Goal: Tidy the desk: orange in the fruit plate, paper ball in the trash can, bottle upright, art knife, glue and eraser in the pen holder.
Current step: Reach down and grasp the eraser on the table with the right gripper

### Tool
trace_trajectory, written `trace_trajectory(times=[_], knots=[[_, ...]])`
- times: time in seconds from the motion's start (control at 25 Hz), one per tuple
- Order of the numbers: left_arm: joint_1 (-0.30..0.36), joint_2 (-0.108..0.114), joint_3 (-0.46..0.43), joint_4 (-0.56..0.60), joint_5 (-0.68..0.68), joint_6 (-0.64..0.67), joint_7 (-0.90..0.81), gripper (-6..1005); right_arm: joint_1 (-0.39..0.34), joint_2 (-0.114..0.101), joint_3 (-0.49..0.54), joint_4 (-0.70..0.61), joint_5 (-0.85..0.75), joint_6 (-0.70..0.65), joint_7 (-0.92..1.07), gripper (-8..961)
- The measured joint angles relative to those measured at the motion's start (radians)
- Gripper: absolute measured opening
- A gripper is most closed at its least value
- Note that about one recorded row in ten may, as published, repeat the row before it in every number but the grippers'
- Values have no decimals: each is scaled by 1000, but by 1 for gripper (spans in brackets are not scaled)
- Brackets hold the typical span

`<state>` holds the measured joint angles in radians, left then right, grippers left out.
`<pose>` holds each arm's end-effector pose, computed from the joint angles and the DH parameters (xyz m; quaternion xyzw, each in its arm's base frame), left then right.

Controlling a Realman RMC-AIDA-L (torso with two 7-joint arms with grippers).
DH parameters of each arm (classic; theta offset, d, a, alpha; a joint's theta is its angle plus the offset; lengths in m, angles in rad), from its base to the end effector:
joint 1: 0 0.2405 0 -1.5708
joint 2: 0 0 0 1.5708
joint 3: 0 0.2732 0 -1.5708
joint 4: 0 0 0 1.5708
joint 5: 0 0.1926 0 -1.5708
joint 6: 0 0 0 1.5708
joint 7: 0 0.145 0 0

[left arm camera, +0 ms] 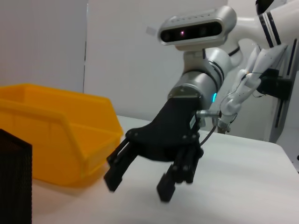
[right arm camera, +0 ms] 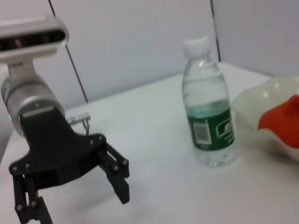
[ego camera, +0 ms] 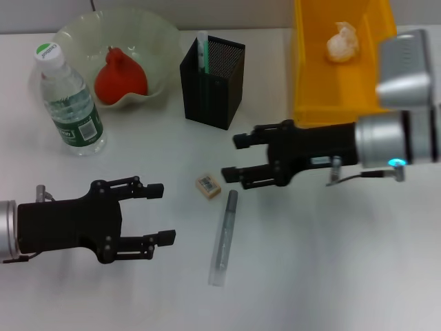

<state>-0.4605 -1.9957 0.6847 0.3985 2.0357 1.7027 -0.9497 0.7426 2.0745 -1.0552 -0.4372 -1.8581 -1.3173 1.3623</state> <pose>-0.2997 0.2654 -0.0168 -0.9570 -0.1122 -0.2560 0.0779 0.2093 0.3541 -0.0759 -0.9705 0.1591 0.1721 0.0557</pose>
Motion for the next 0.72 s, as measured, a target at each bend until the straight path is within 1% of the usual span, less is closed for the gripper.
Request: trace_trajectory(times=[0.04, 0.08, 0.16, 0.2, 0.24, 0.4, 0.6, 0.72], knots=[[1, -1, 0, 0, 0, -1, 0, 788, 11, 2, -22, 0, 0, 18, 10, 743], [3, -3, 1, 0, 0, -12, 0, 788, 11, 2, -22, 0, 0, 18, 10, 743], [4, -5, 1, 0, 0, -18, 0, 788, 32, 6, -78, 1, 1, 57, 25, 743], [4, -5, 2, 0, 0, -21, 0, 788, 49, 10, -125, 4, 7, 87, 36, 743], [7, -7, 1, 0, 0, -25, 0, 788, 49, 10, -125, 4, 7, 87, 36, 742], [8, -7, 0, 0, 0, -26, 0, 788, 75, 13, -204, 5, 12, 144, 67, 742], [8, -10, -1, 0, -1, -37, 0, 788, 86, 15, -252, 3, 13, 180, 74, 743], [8, -10, -1, 0, -2, -38, 0, 788, 90, 16, -264, 1, 13, 186, 75, 743]])
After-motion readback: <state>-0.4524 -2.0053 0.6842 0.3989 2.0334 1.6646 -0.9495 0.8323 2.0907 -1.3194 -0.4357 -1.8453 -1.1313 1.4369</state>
